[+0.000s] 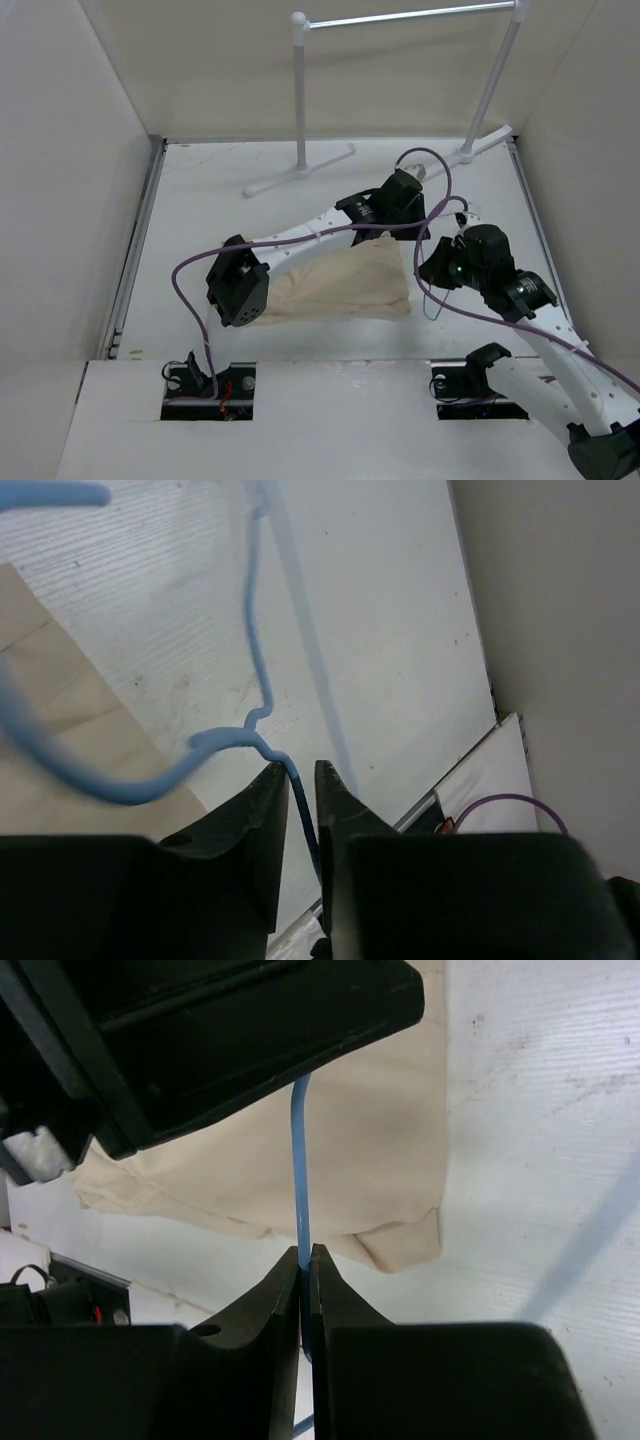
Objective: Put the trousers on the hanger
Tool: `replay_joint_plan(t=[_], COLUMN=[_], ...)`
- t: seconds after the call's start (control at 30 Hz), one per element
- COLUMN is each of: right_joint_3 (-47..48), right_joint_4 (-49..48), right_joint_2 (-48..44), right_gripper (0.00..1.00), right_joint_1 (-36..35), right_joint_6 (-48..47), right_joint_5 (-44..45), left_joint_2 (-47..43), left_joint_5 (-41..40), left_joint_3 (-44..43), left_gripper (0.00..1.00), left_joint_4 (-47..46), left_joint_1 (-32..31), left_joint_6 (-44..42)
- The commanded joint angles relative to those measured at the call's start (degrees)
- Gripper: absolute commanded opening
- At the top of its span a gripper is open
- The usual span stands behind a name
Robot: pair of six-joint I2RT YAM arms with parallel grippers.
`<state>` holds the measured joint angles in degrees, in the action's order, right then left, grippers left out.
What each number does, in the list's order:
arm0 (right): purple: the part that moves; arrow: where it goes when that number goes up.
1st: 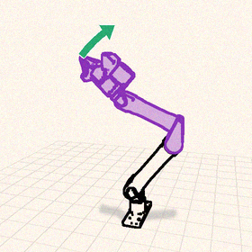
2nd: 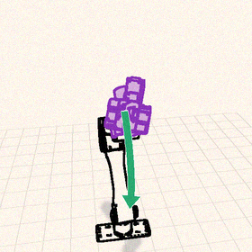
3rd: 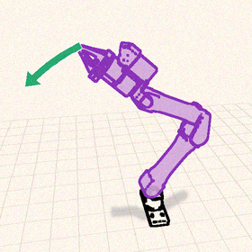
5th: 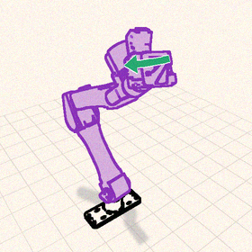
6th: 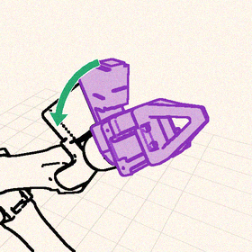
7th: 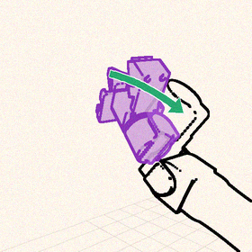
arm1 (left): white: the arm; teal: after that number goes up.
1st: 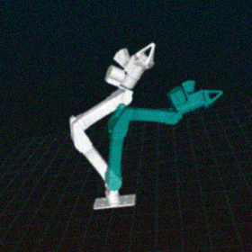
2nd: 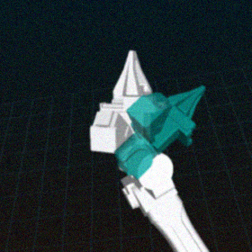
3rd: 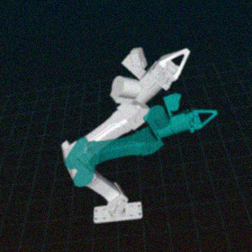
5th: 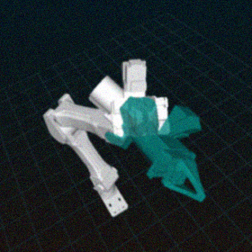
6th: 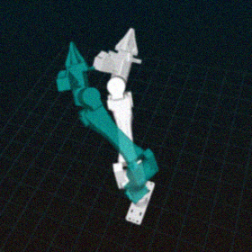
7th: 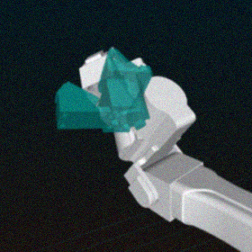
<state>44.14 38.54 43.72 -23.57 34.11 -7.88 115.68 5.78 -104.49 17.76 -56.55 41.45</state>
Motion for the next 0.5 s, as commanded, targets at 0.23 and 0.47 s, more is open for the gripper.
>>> replay_joint_plan(t=[0.23,0.47], right_joint_3=[2.00,-3.78], right_joint_4=[6.89,-3.18], right_joint_2=[-6.28,0.29], right_gripper=[0.53,0.18], right_joint_1=[2.34,7.27], right_joint_6=[-0.36,4.73], right_joint_5=[1.81,1.73], left_joint_2=[-8.62,-11.88], left_joint_5=[-11.56,-24.92], left_joint_3=[14.91,25.11], left_gripper=[0.00,0.00], left_joint_4=[-12.47,-15.82], left_joint_1=[-2.63,-6.85], left_joint_6=[7.58,14.26])
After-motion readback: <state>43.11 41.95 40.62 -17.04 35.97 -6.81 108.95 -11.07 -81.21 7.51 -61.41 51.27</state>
